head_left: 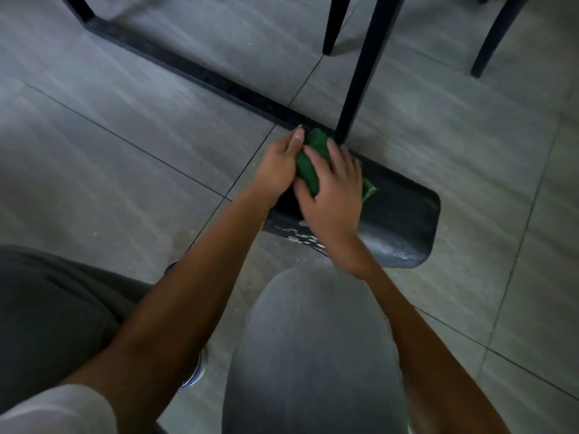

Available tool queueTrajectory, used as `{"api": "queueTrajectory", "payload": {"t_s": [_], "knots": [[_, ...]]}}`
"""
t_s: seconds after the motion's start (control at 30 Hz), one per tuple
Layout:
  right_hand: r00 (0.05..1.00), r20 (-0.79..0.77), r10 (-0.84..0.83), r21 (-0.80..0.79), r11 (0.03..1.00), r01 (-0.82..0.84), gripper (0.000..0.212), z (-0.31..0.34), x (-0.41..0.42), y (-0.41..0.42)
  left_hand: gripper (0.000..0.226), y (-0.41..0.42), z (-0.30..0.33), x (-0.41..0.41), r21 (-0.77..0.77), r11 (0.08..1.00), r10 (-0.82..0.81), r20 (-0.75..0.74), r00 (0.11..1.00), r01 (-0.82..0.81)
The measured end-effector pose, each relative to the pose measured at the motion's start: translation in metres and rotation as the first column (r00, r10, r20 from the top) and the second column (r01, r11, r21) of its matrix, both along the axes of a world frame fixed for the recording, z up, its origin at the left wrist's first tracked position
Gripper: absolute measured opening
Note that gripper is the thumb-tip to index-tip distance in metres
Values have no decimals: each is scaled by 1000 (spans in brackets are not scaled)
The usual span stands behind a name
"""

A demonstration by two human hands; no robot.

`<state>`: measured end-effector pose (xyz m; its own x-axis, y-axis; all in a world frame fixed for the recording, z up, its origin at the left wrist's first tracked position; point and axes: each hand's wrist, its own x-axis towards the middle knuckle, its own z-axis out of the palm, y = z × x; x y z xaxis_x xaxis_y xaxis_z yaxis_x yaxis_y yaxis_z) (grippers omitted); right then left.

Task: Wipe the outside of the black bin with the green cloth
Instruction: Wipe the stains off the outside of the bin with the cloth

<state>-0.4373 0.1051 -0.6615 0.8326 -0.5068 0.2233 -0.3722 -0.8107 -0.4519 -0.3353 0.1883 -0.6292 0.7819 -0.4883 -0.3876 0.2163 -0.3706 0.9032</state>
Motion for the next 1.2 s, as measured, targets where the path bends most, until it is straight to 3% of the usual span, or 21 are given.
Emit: {"api": "queueTrajectory", "payload": {"t_s": [0.07, 0.13, 0.23, 0.3, 0.37, 0.47, 0.6, 0.67, 0.8, 0.87, 0.97, 1.07, 1.13, 1.2], "knots": [[997, 5, 79, -41, 996, -79, 54, -5, -18, 9, 43, 6, 1, 0, -7, 1000, 11, 9, 1000, -11], [998, -1, 58, -78, 995, -58, 52, -20, -60, -7, 43, 13, -6, 5, 37, 999, -8, 65, 998, 6], [972, -40, -230, 26, 973, 231, 54, -34, -120, -53, 44, 16, -11, 4, 93, 996, -16, 74, 997, 9], [886, -79, -457, 142, 874, 464, 58, -35, -120, -73, 45, 14, -10, -2, 102, 995, -9, 71, 997, 2], [849, -97, -519, 120, 841, 528, 56, -33, -99, -68, 45, 11, -10, -10, 90, 996, 13, 62, 998, -19], [966, 41, -253, -7, 967, 254, 51, -26, -58, -19, 45, 5, -6, -15, 74, 997, 5, 79, 997, -11], [996, 50, 72, -157, 986, -63, 53, -28, -46, 20, 45, 10, -10, -5, 41, 999, -7, 64, 998, 5], [998, 59, 37, -160, 987, -27, 52, -39, -72, -6, 45, 15, -9, -2, 47, 999, 0, 55, 998, -2], [924, 28, -382, 49, 924, 380, 52, -48, -127, -62, 47, 20, -19, -2, 87, 995, 53, 22, 998, -55], [879, -2, -478, 81, 876, 476, 49, -42, -111, -57, 48, 15, -21, -4, 90, 993, 79, 8, 997, -80], [975, 90, -201, -25, 979, 204, 45, -34, -65, -9, 46, 7, -16, -8, 67, 993, 101, -4, 995, -101], [995, 77, 67, -103, 993, -59, 50, -28, -34, 30, 45, 7, -14, -5, 13, 993, 119, -28, 993, -118], [992, 57, 110, -130, 986, -102, 50, -27, -33, 23, 45, 10, -14, -4, 7, 994, 109, -35, 993, -108], [998, 57, 16, -135, 991, -8, 47, -35, -42, -2, 46, 15, -18, -1, 40, 997, 70, -17, 997, -69]]}}
